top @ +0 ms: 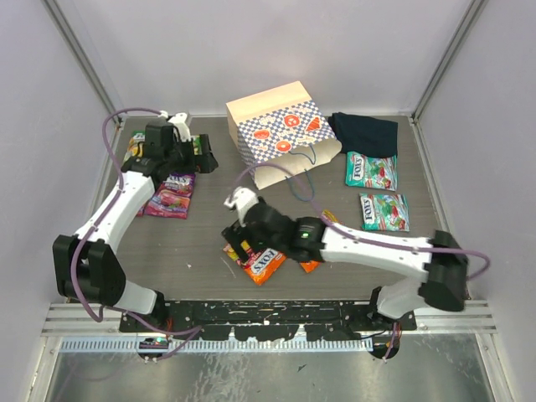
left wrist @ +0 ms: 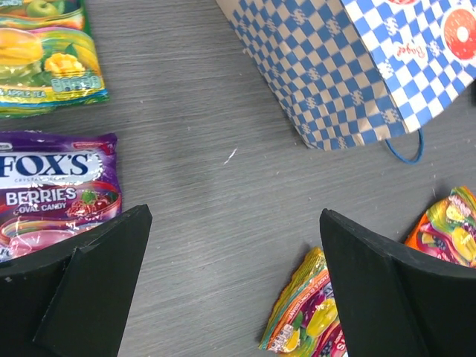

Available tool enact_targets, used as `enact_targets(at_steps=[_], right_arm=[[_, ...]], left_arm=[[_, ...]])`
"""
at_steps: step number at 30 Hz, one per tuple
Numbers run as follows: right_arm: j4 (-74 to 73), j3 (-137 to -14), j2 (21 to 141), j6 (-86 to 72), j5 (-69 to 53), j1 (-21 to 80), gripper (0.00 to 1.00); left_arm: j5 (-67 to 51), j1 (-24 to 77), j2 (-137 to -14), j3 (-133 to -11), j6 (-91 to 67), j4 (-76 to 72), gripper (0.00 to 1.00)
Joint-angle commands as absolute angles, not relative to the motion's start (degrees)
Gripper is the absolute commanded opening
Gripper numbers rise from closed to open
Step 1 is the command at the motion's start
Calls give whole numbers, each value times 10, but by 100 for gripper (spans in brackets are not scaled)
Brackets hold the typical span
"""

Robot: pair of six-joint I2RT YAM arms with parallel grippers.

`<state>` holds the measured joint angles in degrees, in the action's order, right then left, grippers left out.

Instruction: Take the snacks out of the paper bag

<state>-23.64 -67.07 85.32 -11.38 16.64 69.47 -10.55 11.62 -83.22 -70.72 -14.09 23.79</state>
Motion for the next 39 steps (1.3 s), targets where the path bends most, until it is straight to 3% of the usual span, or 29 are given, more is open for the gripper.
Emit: enact_targets(at_steps=[1,7,14,21,39], right_arm=[[-50,-562,697,-163,49,615,92],[43,-473,563,-257,-74,421,96],[24,-437,532,-344,-117,255,96],[30,-397,510,-414,-184,77,93],[19,-365,562,-401,-213,10,93]], left_arm=[[-176,124,-788,-682,-80,195,98],[-140,186,-756,-661,-18,162,98],[-44,318,-779,-679,115,142,98],[-52,369,-853,-725,171,107,98],[-7,437,-978,-792,346,41,98]])
